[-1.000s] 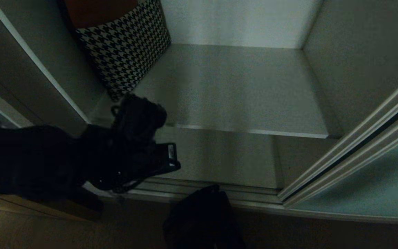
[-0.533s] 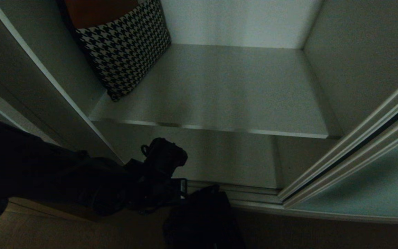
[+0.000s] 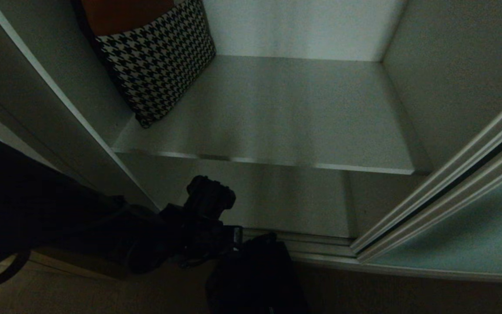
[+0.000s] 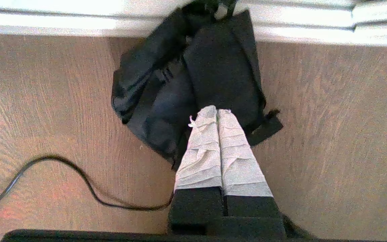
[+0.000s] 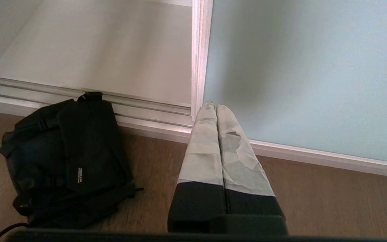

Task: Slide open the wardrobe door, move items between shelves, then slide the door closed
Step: Place the bag on the lower shelf

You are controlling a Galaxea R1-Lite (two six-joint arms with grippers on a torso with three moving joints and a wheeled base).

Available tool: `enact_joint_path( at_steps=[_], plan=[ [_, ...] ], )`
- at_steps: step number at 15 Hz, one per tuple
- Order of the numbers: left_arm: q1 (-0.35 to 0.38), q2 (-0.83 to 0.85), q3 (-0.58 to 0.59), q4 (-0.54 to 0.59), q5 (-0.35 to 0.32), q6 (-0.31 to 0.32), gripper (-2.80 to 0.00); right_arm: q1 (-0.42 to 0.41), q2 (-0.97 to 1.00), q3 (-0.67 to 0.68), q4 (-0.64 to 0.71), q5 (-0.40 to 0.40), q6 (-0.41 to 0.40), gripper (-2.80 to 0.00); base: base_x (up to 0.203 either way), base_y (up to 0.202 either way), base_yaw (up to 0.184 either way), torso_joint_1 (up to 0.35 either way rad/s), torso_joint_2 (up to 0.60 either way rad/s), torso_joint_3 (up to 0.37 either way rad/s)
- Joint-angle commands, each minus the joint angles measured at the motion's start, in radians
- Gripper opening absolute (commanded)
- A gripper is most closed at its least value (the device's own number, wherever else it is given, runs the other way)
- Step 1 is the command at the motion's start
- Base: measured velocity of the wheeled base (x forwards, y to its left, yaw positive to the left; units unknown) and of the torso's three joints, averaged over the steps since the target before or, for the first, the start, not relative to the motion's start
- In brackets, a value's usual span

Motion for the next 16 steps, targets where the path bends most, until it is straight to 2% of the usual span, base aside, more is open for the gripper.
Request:
enact_joint_path(
  at_steps=[1, 6, 8, 10, 11, 13, 14, 16],
  plan=[
    [-0.008, 0.009, 0.032, -0.003, -0.002, -0.003, -2.8, 0.0, 0.001, 0.0, 0.0, 0.001, 0.0, -2.8, 0.0, 0.0, 0.0, 0.0, 0.0, 0.0],
    [-0.052, -0.021, 0.111, -0.003, -0.007, -0.005, -2.8, 0.0, 0.001, 0.0, 0.0, 0.001, 0.0, -2.8, 0.0, 0.0, 0.0, 0.0, 0.0, 0.0],
    [-0.071, -0.067, 0.135, -0.014, 0.03, -0.008, -2.8, 0.0, 0.001, 0.0, 0.0, 0.001, 0.0, -2.8, 0.0, 0.0, 0.0, 0.0, 0.0, 0.0],
    [-0.073, -0.178, 0.132, -0.078, 0.088, -0.003, -2.8, 0.0, 0.001, 0.0, 0.0, 0.001, 0.0, -2.8, 0.0, 0.0, 0.0, 0.0, 0.0, 0.0],
    [-0.073, -0.242, 0.129, -0.108, 0.104, 0.02, -2.8, 0.0, 0.001, 0.0, 0.0, 0.001, 0.0, -2.8, 0.0, 0.0, 0.0, 0.0, 0.0, 0.0],
    [-0.06, -0.376, 0.11, -0.133, 0.163, 0.14, -2.8, 0.0, 0.001, 0.0, 0.0, 0.001, 0.0, -2.8, 0.0, 0.0, 0.0, 0.0, 0.0, 0.0],
    [-0.034, -0.447, 0.102, -0.13, 0.201, 0.216, -2.8, 0.0, 0.001, 0.0, 0.0, 0.001, 0.0, -2.8, 0.0, 0.0, 0.0, 0.0, 0.0, 0.0],
    [0.055, -0.592, 0.122, -0.113, 0.23, 0.341, -2.8, 0.0, 0.001, 0.0, 0.0, 0.001, 0.0, -2.8, 0.0, 0.0, 0.0, 0.0, 0.0, 0.0]
  ],
)
